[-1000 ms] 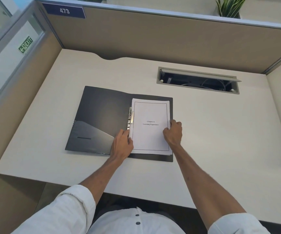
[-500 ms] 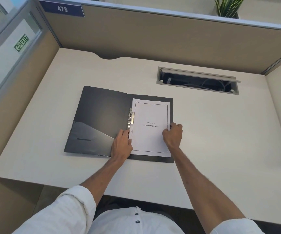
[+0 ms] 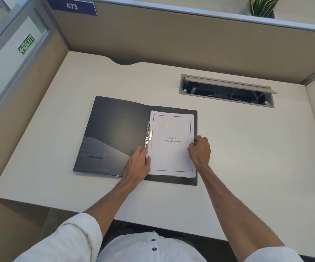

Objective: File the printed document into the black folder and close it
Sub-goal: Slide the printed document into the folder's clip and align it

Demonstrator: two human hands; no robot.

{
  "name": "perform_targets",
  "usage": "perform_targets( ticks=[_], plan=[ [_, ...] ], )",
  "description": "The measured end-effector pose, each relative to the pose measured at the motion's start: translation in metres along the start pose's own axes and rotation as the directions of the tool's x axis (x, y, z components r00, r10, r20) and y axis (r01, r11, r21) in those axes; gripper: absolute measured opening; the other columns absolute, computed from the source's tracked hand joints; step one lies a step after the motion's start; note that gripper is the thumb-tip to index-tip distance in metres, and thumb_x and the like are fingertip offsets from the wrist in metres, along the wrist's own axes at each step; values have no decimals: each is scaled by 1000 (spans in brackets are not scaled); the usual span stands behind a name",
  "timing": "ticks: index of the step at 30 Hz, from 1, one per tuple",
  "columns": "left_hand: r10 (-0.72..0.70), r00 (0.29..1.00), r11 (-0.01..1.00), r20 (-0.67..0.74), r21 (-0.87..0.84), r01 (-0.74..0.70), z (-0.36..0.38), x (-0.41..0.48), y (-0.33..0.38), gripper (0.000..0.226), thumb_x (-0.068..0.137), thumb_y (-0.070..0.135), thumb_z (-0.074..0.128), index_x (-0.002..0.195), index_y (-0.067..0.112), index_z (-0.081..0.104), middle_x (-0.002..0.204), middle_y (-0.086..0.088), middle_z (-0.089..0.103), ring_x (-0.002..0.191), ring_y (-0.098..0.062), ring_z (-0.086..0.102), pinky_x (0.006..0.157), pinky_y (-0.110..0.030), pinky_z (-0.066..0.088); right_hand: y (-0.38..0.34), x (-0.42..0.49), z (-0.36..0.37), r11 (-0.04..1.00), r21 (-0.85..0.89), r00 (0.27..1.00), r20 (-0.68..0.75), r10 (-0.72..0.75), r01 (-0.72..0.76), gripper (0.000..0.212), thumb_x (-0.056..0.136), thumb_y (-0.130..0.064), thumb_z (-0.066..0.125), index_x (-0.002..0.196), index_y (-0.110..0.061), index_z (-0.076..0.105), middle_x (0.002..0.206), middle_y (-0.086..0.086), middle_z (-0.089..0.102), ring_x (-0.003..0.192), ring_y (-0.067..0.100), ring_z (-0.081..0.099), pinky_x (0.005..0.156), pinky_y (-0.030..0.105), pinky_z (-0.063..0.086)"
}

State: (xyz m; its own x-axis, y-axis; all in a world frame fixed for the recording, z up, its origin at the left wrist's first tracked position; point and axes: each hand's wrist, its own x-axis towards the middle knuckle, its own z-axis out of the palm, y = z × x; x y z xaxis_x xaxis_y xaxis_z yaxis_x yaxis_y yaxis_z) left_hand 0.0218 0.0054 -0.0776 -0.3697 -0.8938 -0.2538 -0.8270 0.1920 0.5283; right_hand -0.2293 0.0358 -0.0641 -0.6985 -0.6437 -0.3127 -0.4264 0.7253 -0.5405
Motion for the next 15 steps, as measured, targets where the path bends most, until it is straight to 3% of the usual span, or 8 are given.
perform_targets(
  ticks=[6,15],
  plan=[
    [-38,999,999,7,-13,38,-2,1,5,32,110,17,60,141,10,62,125,-9,59,110,-35,68,94,-51,61,2,2,-1,1000,0,1000,6,-12,12,18,103,-8,56,114,2,66,122,16,62,96,36,63,83,33,42],
    [-73,997,996,-4,-53,73,-2,1,10,38,110,11,61,148,9,61,130,-10,62,114,-35,70,98,-51,63,-2,-3,0,999,-17,999,30,-31,32,22,104,-12,58,118,3,65,125,15,59,107,40,67,93,42,53]
  ],
)
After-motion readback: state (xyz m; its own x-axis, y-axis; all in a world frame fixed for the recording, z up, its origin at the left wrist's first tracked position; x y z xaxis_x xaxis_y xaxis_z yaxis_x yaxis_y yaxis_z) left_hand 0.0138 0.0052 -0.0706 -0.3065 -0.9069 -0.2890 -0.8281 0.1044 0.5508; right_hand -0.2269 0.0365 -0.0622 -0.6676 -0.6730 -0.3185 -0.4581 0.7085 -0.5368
